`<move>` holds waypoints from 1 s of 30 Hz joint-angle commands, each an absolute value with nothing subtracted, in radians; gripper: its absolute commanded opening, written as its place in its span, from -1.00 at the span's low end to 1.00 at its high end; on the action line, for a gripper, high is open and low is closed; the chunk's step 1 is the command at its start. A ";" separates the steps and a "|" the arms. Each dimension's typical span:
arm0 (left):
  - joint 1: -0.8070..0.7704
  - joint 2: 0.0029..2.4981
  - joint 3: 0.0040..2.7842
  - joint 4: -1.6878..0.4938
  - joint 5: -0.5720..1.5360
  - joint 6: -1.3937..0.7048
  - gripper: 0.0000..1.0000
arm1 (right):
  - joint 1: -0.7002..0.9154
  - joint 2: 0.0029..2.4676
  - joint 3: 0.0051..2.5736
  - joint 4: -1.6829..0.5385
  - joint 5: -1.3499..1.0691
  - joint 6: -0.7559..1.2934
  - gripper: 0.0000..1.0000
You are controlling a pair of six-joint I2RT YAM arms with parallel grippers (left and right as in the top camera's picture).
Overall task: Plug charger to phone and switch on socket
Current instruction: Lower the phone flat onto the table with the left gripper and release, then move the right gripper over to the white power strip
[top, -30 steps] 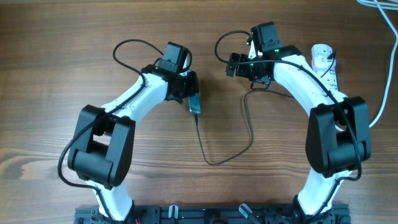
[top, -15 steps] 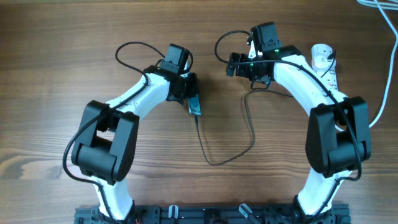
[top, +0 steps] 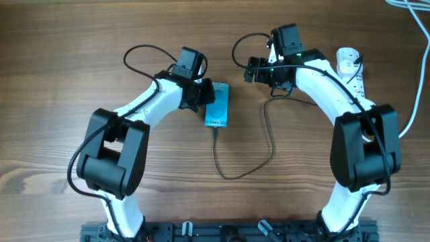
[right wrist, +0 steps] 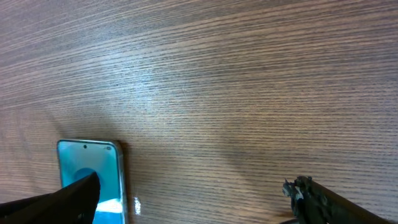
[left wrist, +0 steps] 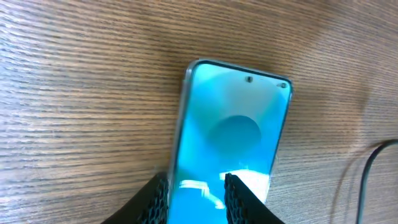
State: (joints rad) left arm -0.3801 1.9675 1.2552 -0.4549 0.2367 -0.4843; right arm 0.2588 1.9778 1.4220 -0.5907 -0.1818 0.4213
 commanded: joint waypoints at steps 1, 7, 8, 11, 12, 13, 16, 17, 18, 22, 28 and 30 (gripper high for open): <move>-0.365 1.980 1.254 -0.453 0.234 -0.479 -0.37 | 0.262 1.966 1.434 -0.588 -0.169 0.422 0.99; -0.367 1.980 1.254 -0.452 0.234 -0.479 -0.48 | 0.262 1.966 1.434 -0.588 -0.169 0.422 0.99; -0.363 1.980 1.254 -0.452 0.234 -0.479 -0.73 | 0.262 1.966 1.434 -0.588 -0.169 0.421 0.99; -0.339 1.980 1.255 -0.453 0.234 -0.479 -0.92 | 0.261 1.966 1.434 -0.588 -0.168 0.422 0.99; -0.325 1.980 1.255 -0.456 0.234 -0.479 -0.92 | 0.261 1.966 1.434 -0.588 -0.168 0.422 0.99; -0.308 1.980 1.255 -0.462 0.234 -0.480 -0.92 | 0.262 1.966 1.434 -0.588 -0.169 0.422 1.00; -0.270 1.980 1.255 -0.472 0.235 -0.480 -0.74 | 0.262 1.966 1.434 -0.588 -0.168 0.421 0.99; -0.263 1.980 1.255 -0.475 0.235 -0.480 -0.46 | 0.262 1.966 1.434 -0.588 -0.169 0.422 0.99; -0.258 1.980 1.255 -0.475 0.234 -0.480 -0.04 | 0.262 1.966 1.434 -0.583 -0.181 0.446 1.00; -0.260 1.980 1.255 -0.474 0.234 -0.480 1.00 | 0.262 1.966 1.434 -0.607 -0.297 0.532 0.99; -0.260 1.980 1.255 -0.474 0.234 -0.480 1.00 | 0.255 1.964 1.441 -0.713 -0.451 0.437 -0.62; -0.260 1.980 1.255 -0.474 0.234 -0.480 1.00 | 0.233 1.961 1.482 -0.826 -0.450 0.397 -0.91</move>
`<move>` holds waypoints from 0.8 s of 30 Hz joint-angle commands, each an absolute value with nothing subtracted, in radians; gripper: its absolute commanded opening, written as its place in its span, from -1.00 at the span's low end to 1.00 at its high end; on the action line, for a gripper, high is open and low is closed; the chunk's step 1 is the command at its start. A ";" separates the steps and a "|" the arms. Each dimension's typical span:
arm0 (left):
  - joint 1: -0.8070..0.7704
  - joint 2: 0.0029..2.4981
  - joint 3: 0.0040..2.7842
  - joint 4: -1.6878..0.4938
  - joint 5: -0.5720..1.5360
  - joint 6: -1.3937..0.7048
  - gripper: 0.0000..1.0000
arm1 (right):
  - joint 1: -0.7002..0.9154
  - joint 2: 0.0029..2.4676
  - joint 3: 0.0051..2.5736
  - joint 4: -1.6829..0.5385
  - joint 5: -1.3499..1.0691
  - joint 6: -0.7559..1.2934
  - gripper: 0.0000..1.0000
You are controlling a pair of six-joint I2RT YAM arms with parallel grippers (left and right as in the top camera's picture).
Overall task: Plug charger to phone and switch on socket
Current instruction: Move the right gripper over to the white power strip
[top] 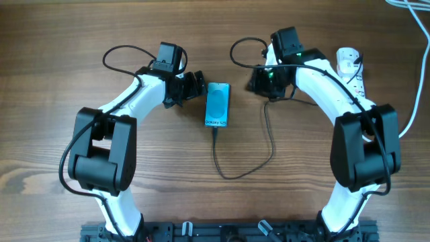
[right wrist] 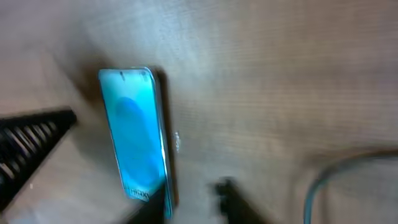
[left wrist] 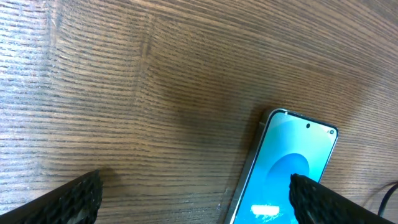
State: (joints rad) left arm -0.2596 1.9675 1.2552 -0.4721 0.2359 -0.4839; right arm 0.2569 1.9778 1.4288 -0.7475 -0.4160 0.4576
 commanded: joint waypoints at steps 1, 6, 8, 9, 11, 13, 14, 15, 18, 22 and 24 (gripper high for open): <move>-0.260 1.980 1.255 -0.474 0.234 -0.480 1.00 | 0.216 1.959 1.516 -0.894 -0.448 0.382 -0.91; -0.260 1.980 1.255 -0.474 0.234 -0.480 1.00 | 0.132 1.940 1.711 -1.209 -0.425 0.272 -0.91; -0.260 1.980 1.255 -0.474 0.234 -0.480 1.00 | 0.084 1.938 1.766 -1.307 -0.283 0.276 -0.91; -0.260 1.980 1.255 -0.474 0.234 -0.480 1.00 | 0.061 1.938 1.770 -1.330 -0.192 0.307 -0.92; -0.260 1.980 1.255 -0.474 0.234 -0.480 1.00 | 0.007 1.940 1.767 -1.394 -0.035 0.375 -0.92; -0.260 1.980 1.255 -0.471 0.234 -0.480 1.00 | -0.028 1.940 1.765 -1.425 -0.010 0.375 -0.90; -0.260 1.980 1.255 -0.470 0.234 -0.480 1.00 | -0.039 1.940 1.765 -1.430 -0.009 0.370 -0.88; -0.260 1.980 1.255 -0.471 0.234 -0.479 1.00 | -0.051 1.940 1.765 -1.431 -0.002 0.367 -0.80; -0.260 1.980 1.255 -0.471 0.234 -0.479 1.00 | -0.067 1.940 1.765 -1.420 0.031 0.368 0.05; -0.260 1.980 1.255 -0.471 0.234 -0.479 1.00 | -0.067 1.940 1.765 -1.374 0.027 0.368 0.99; -0.260 1.980 1.255 -0.471 0.234 -0.479 1.00 | -0.067 1.940 1.763 -1.374 0.027 0.372 0.99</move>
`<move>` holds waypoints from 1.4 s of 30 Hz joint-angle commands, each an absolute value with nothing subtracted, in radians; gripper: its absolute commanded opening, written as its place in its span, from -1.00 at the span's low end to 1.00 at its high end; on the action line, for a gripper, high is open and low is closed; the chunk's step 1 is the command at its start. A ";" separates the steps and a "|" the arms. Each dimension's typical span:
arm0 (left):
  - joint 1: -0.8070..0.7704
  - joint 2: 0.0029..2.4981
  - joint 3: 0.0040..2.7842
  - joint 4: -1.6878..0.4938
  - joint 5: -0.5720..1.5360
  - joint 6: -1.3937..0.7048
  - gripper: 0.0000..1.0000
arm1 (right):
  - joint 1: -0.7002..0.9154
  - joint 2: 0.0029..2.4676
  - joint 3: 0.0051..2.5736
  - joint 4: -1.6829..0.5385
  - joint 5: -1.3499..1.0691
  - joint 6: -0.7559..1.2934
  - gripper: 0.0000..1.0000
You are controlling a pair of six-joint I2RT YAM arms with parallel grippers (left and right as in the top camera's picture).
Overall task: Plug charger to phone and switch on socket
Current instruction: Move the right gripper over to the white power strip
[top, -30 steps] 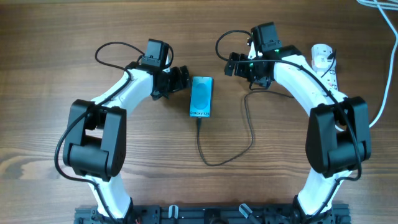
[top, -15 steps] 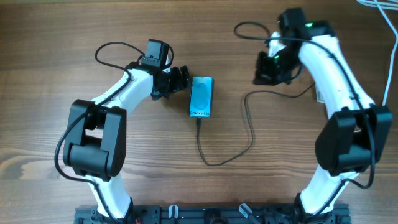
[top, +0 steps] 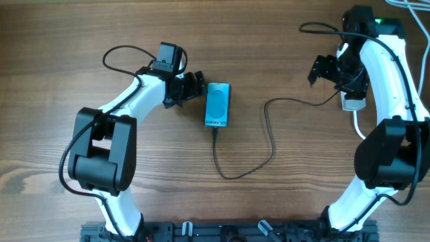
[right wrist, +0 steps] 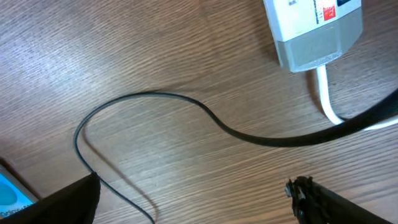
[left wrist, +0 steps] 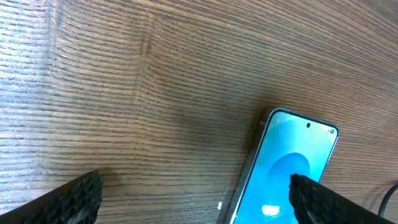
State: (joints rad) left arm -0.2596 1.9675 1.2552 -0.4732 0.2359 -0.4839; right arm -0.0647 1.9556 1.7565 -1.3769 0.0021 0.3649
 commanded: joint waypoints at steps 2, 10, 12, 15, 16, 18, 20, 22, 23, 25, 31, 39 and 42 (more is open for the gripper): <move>-0.260 1.980 1.255 -0.471 0.234 -0.479 1.00 | -0.075 1.940 1.762 -1.372 0.095 0.451 1.00; -0.260 1.980 1.255 -0.471 0.234 -0.479 1.00 | -0.160 1.940 1.762 -1.266 0.270 0.659 1.00; -0.260 1.980 1.255 -0.471 0.234 -0.479 1.00 | -0.184 1.940 1.762 -1.258 0.257 0.723 1.00; -0.260 1.980 1.255 -0.471 0.234 -0.479 1.00 | -0.234 1.940 1.762 -1.147 0.109 0.719 0.99; -0.260 1.980 1.255 -0.471 0.234 -0.479 1.00 | -0.240 1.940 1.762 -1.106 0.076 0.705 1.00; -0.260 1.980 1.255 -0.471 0.234 -0.479 1.00 | -0.244 1.940 1.762 -1.034 0.055 0.678 1.00; -0.260 1.980 1.255 -0.471 0.234 -0.479 1.00 | -0.244 1.940 1.761 -0.989 0.128 0.629 1.00; -0.260 1.980 1.255 -0.471 0.234 -0.479 1.00 | -0.244 1.940 1.760 -0.980 0.218 0.632 1.00; -0.260 1.980 1.255 -0.471 0.234 -0.479 1.00 | -0.244 1.940 1.760 -0.976 0.243 0.635 0.99; -0.260 1.980 1.255 -0.471 0.234 -0.479 1.00 | -0.247 1.940 1.760 -0.972 0.275 0.643 1.00; -0.260 1.980 1.255 -0.471 0.234 -0.479 1.00 | -0.288 1.940 1.735 -0.973 0.292 0.661 1.00; -0.260 1.980 1.255 -0.471 0.234 -0.479 1.00 | -0.388 1.942 1.624 -0.943 0.291 0.717 1.00; -0.260 1.980 1.255 -0.471 0.234 -0.479 1.00 | -0.406 1.942 1.616 -0.959 0.287 0.714 1.00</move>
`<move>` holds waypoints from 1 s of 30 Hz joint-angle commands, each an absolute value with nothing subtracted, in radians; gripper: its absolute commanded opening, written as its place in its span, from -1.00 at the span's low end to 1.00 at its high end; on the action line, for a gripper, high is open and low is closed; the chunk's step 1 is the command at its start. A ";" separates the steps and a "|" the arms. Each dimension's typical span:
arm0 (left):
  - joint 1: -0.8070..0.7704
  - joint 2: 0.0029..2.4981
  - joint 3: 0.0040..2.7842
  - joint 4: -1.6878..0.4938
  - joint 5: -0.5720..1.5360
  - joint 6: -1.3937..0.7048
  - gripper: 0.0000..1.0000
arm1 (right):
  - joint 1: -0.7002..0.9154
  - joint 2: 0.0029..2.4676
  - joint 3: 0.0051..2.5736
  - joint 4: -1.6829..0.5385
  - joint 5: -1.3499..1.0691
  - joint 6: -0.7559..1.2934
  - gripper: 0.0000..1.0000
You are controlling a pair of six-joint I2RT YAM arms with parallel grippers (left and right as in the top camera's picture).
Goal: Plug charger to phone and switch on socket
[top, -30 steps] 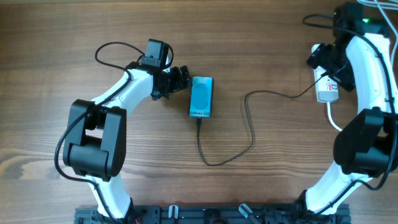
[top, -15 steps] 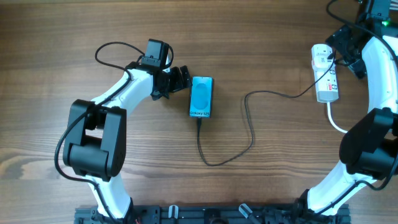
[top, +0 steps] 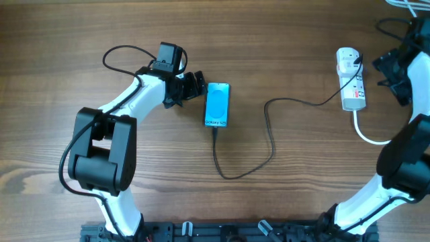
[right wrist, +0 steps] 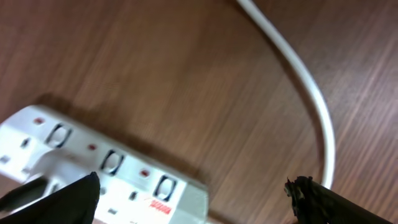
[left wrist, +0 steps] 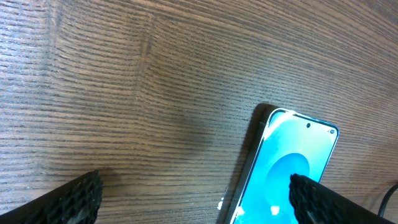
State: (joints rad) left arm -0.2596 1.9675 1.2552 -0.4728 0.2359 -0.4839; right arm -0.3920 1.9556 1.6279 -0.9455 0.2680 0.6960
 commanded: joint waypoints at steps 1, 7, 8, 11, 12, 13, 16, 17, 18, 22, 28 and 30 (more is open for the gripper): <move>-0.260 1.980 1.255 -0.471 0.234 -0.479 1.00 | -0.406 1.942 1.611 -0.965 0.275 0.712 0.99; -0.260 1.980 1.255 -0.471 0.234 -0.479 1.00 | -0.405 1.942 1.517 -0.921 0.254 0.710 0.99; -0.260 1.980 1.255 -0.471 0.234 -0.479 1.00 | -0.405 1.942 1.505 -0.895 0.249 0.709 1.00; -0.260 1.980 1.255 -0.471 0.234 -0.479 1.00 | -0.405 1.942 1.499 -0.873 0.249 0.709 0.99; -0.260 1.980 1.255 -0.471 0.234 -0.479 1.00 | -0.405 1.942 1.499 -0.866 0.249 0.710 1.00; -0.260 1.980 1.255 -0.471 0.234 -0.479 1.00 | -0.405 1.942 1.499 -0.859 0.244 0.710 0.99; -0.260 1.980 1.255 -0.471 0.234 -0.479 1.00 | -0.405 1.942 1.493 -0.807 0.146 0.710 1.00; -0.260 1.980 1.255 -0.471 0.234 -0.479 1.00 | -0.405 1.942 1.483 -0.794 0.132 0.710 0.99; -0.260 1.980 1.255 -0.471 0.234 -0.479 1.00 | -0.405 1.943 1.472 -0.782 0.133 0.710 1.00; -0.260 1.980 1.255 -0.471 0.234 -0.479 1.00 | -0.405 1.957 1.457 -0.770 0.133 0.709 1.00; -0.260 1.980 1.255 -0.471 0.234 -0.479 1.00 | -0.405 2.020 1.457 -0.741 0.132 0.707 0.99; -0.260 1.980 1.255 -0.471 0.234 -0.479 1.00 | -0.405 2.028 1.457 -0.740 0.132 0.707 0.99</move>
